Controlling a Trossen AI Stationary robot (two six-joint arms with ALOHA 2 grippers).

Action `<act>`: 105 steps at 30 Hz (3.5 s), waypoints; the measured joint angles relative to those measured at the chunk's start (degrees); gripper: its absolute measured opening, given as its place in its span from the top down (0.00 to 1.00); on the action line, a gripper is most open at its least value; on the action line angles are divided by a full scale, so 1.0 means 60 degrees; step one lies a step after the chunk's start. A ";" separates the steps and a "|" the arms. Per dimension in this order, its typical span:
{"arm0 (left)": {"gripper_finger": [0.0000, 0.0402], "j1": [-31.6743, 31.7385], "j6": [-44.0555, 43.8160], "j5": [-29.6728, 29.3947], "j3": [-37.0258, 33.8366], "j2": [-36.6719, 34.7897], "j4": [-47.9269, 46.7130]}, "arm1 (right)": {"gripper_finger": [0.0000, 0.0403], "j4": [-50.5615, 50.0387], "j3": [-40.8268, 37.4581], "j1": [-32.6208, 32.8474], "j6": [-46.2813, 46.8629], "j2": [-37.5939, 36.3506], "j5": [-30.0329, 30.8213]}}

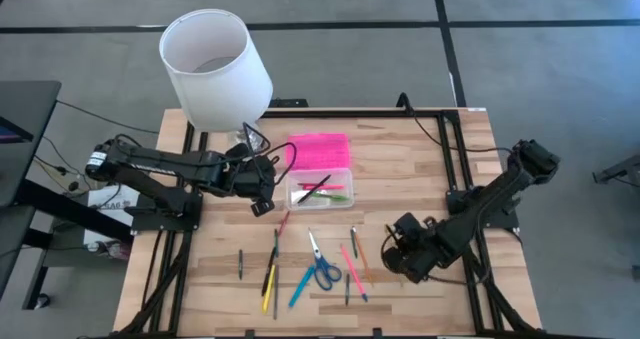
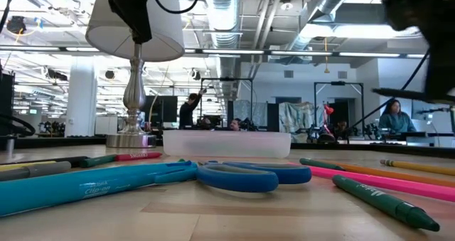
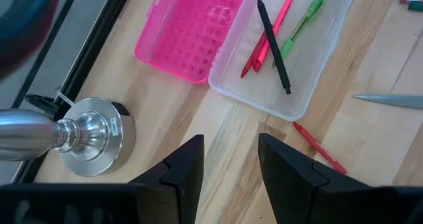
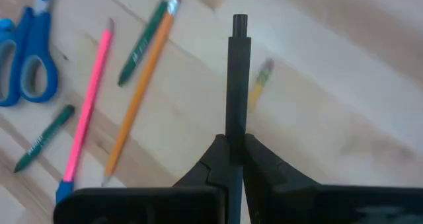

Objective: Pick & place school supplies into a supply box
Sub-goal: Put the right black pen into the supply box, then put the green crayon into the supply box

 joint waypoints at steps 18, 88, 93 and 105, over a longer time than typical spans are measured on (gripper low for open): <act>0.65 -0.2067 -0.3018 -0.0551 -0.1381 0.0004 0.0856 | 0.98 0.4117 0.0007 -0.4287 -0.8820 -0.0898 -0.0682; 0.65 -0.5268 -1.1402 -0.0952 -0.1550 0.0130 -0.0751 | 0.68 0.4291 0.2991 -0.7880 -1.3529 0.3290 -0.4041; 0.65 -0.5463 -1.2982 0.0111 -0.1552 0.0718 -0.0718 | 0.70 0.3277 0.2979 -0.7686 -1.3087 0.2773 -0.3822; 0.65 -0.5485 -1.4974 0.2831 -0.1555 0.2578 -0.0322 | 0.73 0.3071 0.2980 -0.7448 -1.3403 0.1667 -0.3859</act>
